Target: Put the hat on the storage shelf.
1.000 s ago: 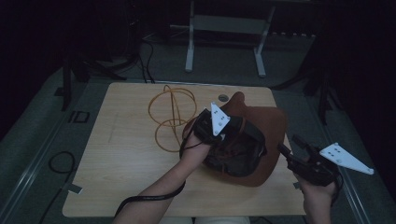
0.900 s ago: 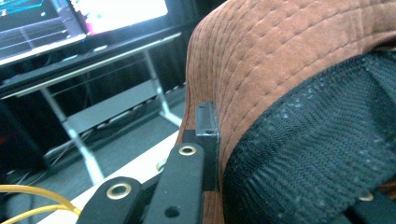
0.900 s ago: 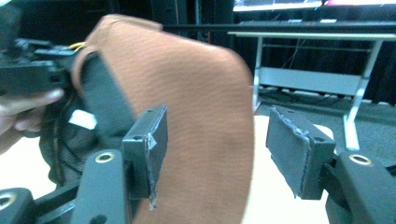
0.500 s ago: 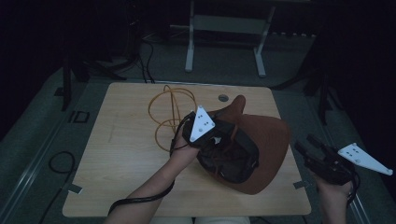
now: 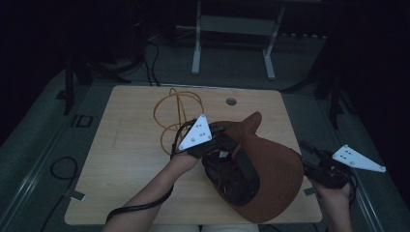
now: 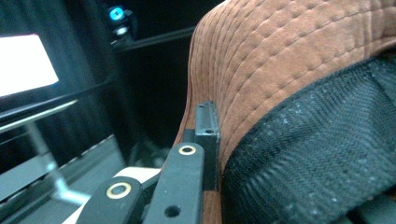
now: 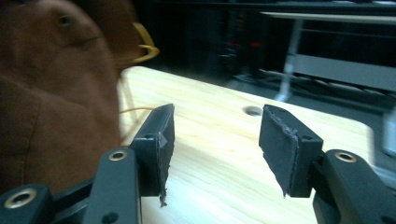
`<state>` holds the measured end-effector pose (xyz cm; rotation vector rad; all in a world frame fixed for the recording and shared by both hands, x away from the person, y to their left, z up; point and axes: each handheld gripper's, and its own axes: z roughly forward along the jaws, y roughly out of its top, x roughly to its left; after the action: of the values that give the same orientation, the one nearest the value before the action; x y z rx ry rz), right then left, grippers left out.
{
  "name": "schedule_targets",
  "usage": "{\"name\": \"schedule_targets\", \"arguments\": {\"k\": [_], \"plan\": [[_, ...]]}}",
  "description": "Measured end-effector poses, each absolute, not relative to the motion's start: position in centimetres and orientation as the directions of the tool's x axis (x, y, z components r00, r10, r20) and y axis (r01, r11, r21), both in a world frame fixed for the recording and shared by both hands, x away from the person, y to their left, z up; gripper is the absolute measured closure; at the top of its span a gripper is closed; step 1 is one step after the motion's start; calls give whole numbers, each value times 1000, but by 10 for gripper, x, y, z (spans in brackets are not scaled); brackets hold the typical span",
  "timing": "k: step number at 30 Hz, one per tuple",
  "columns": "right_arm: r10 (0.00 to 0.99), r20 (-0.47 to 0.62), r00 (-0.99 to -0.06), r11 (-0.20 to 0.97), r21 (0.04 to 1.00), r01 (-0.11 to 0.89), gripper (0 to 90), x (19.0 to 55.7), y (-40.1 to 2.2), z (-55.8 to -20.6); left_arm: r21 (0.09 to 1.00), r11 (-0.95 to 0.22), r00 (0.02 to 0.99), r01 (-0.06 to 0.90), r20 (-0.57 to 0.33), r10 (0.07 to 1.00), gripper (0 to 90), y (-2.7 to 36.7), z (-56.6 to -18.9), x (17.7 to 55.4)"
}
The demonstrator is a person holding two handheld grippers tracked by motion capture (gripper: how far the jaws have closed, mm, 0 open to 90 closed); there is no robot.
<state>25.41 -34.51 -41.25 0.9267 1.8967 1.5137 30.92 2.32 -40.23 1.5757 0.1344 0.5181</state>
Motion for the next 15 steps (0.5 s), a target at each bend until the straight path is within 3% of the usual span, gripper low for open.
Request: {"name": "schedule_targets", "arguments": {"k": [8, 15], "plan": [[666, -17, -746, 175, 975, 134, 421, 246, -313, -410, 973, 28, 931, -228, 209, 298, 868, 20, -397, 305], [582, -12, -813, 193, 973, 124, 406, 249, -286, -411, 974, 22, 939, -227, 213, 271, 867, 12, -394, 301]]}}
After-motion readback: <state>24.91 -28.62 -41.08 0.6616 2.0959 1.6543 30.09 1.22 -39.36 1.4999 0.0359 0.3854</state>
